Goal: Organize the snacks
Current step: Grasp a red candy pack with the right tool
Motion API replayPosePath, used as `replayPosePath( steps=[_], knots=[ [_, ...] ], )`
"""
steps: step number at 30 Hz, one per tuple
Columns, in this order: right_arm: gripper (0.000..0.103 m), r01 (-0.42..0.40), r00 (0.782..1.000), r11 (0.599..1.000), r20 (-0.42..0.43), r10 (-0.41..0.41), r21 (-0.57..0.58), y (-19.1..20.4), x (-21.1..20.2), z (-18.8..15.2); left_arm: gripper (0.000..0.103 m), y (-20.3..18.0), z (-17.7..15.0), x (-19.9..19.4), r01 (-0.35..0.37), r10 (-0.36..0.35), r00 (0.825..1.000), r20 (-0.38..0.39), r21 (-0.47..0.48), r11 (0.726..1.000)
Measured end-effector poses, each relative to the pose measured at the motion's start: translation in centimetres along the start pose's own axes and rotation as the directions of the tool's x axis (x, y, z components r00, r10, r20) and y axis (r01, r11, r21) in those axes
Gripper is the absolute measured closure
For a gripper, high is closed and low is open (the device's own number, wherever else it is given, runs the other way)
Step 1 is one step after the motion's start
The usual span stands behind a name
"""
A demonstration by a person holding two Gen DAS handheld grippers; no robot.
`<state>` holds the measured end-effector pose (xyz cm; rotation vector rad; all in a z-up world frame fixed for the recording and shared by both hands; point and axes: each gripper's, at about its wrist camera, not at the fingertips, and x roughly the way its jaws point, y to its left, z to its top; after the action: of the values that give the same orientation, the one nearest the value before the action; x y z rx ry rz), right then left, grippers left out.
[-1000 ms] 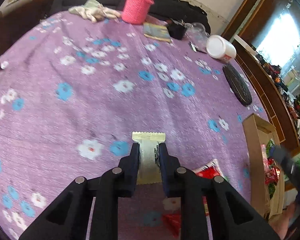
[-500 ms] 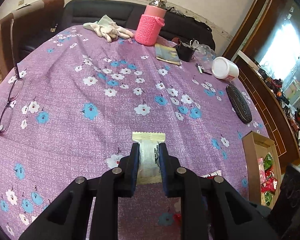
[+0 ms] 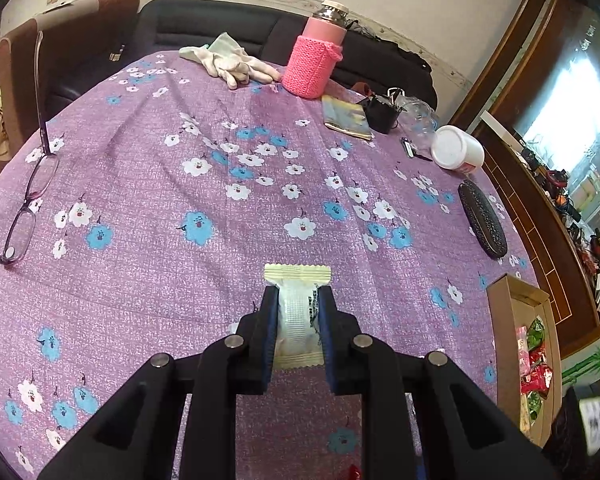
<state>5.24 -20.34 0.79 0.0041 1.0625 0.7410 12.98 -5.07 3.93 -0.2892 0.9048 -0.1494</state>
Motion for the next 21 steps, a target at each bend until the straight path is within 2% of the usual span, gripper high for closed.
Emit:
replayPosePath(
  steps=[2, 6, 7, 8, 10, 14, 15, 16, 18, 21],
  knots=[
    [0.057, -0.007, 1.0, 0.999, -0.015, 0.006, -0.054, 0.7, 0.0, -0.4, 0.084, 0.1, 0.0, 0.0, 0.002, -0.002, 1.0, -0.003, -0.004, 1.0],
    [0.057, 0.042, 0.999, 0.991, -0.023, -0.045, -0.127, 1.5, -0.2, -1.2, 0.084, 0.2, 0.0, 0.0, 0.004, -0.004, 1.0, -0.001, -0.007, 1.0],
    [0.061, 0.057, 0.998, 0.988, -0.023, -0.061, -0.146, 1.7, -0.3, -1.4, 0.084, 0.1, 0.0, 0.0, 0.004, -0.004, 1.0, 0.0, -0.006, 1.0],
    [0.07, 0.07, 0.997, 0.986, -0.02, -0.073, -0.151, 1.6, -0.3, -1.5, 0.084, 0.1, 0.0, 0.0, 0.004, -0.004, 1.0, -0.001, -0.005, 1.0],
    [0.078, 0.092, 0.996, 0.985, -0.005, -0.094, -0.145, 1.5, -0.1, -1.4, 0.084, -0.1, 0.0, 0.1, 0.004, -0.004, 1.0, -0.003, 0.0, 1.0],
    [0.083, 0.12, 0.989, 0.991, 0.093, -0.113, -0.065, 0.4, -1.6, -0.7, 0.084, -0.4, -0.2, 0.1, 0.01, -0.01, 1.0, -0.003, 0.011, 1.0],
    [0.084, 0.129, 0.982, 0.991, 0.14, -0.124, -0.026, -0.2, -2.5, -0.4, 0.084, -0.5, -0.2, 0.0, 0.015, -0.015, 1.0, 0.0, 0.013, 1.0],
    [0.09, 0.139, 0.974, 0.99, 0.176, -0.142, 0.029, -0.9, -3.1, -0.2, 0.084, -0.6, -0.2, 0.0, 0.019, -0.019, 1.0, 0.003, 0.017, 1.0],
    [0.09, 0.162, 0.955, 0.98, 0.233, -0.184, 0.112, -2.3, -4.2, 0.0, 0.084, -0.8, -0.3, 0.0, 0.018, -0.018, 1.0, 0.008, 0.024, 1.0],
    [0.094, 0.161, 0.935, 0.965, 0.282, -0.216, 0.206, -3.9, -5.5, -0.2, 0.084, -1.3, -0.5, 0.0, 0.023, -0.024, 1.0, 0.005, 0.039, 0.999]
  ],
)
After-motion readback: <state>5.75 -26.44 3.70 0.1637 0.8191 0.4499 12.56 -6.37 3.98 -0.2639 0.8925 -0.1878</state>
